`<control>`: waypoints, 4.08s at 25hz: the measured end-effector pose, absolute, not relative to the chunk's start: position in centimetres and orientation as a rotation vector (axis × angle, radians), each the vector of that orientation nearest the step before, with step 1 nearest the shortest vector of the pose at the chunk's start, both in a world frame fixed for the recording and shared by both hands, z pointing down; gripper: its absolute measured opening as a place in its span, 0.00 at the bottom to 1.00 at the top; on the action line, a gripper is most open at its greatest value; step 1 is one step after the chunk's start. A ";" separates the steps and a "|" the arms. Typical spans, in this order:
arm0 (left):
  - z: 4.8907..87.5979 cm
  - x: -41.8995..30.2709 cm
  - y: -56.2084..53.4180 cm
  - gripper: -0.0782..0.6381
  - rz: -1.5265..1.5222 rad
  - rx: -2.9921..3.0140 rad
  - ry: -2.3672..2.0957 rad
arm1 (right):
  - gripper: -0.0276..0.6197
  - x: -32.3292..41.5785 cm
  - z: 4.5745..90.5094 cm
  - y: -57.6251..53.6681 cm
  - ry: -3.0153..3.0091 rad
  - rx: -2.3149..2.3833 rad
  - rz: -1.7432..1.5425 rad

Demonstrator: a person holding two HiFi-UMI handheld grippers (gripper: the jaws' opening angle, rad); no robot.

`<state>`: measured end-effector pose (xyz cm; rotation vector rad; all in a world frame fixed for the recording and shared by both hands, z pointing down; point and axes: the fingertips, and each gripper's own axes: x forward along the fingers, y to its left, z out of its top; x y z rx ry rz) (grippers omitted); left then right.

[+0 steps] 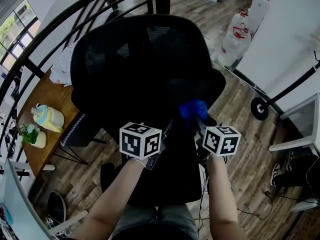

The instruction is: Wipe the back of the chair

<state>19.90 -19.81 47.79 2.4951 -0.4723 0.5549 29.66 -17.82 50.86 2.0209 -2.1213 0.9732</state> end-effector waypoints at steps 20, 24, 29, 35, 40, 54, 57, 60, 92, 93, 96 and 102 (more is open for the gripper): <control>49.8 14.9 -17.4 0.16 0.562 2.422 -0.554 | 0.18 29.4 49.6 -12.7 -2.060 2.071 0.942; 49.9 12.3 -17.2 0.16 0.529 2.394 -0.601 | 0.18 25.9 49.8 -13.0 -2.100 1.988 0.946; 50.5 7.9 -17.1 0.16 0.491 2.334 -0.689 | 0.18 20.9 50.6 -14.3 -2.158 1.868 0.958; 51.4 2.1 -17.9 0.16 0.465 2.271 -0.804 | 0.18 13.5 50.9 -16.7 -2.262 1.684 0.951; 52.0 -2.5 -19.1 0.16 0.427 2.215 -0.903 | 0.18 7.2 51.3 -18.9 -2.347 1.521 0.939; 53.8 -9.7 -21.3 0.16 0.382 2.086 -1.060 | 0.18 -5.0 53.7 -23.2 -2.464 1.171 0.970; 54.5 -10.0 -21.6 0.16 0.387 2.079 -1.060 | 0.18 -6.1 54.6 -23.8 -2.461 1.138 0.972; 55.0 -9.8 -21.7 0.16 0.388 2.069 -1.056 | 0.18 -6.3 55.3 -24.0 -2.449 1.126 0.966; 55.7 4.0 -21.2 0.16 0.462 2.192 -0.844 | 0.18 12.1 57.5 -21.2 -2.270 1.546 1.067; 55.6 4.5 -21.1 0.16 0.466 2.198 -0.833 | 0.18 12.7 57.5 -21.0 -2.262 1.557 1.068; 55.5 6.2 -20.8 0.16 0.480 2.216 -0.798 | 0.18 14.4 57.5 -20.5 -2.245 1.589 1.077; 55.5 10.0 -20.1 0.16 0.508 2.251 -0.718 | 0.18 18.3 57.4 -19.5 -2.198 1.672 1.092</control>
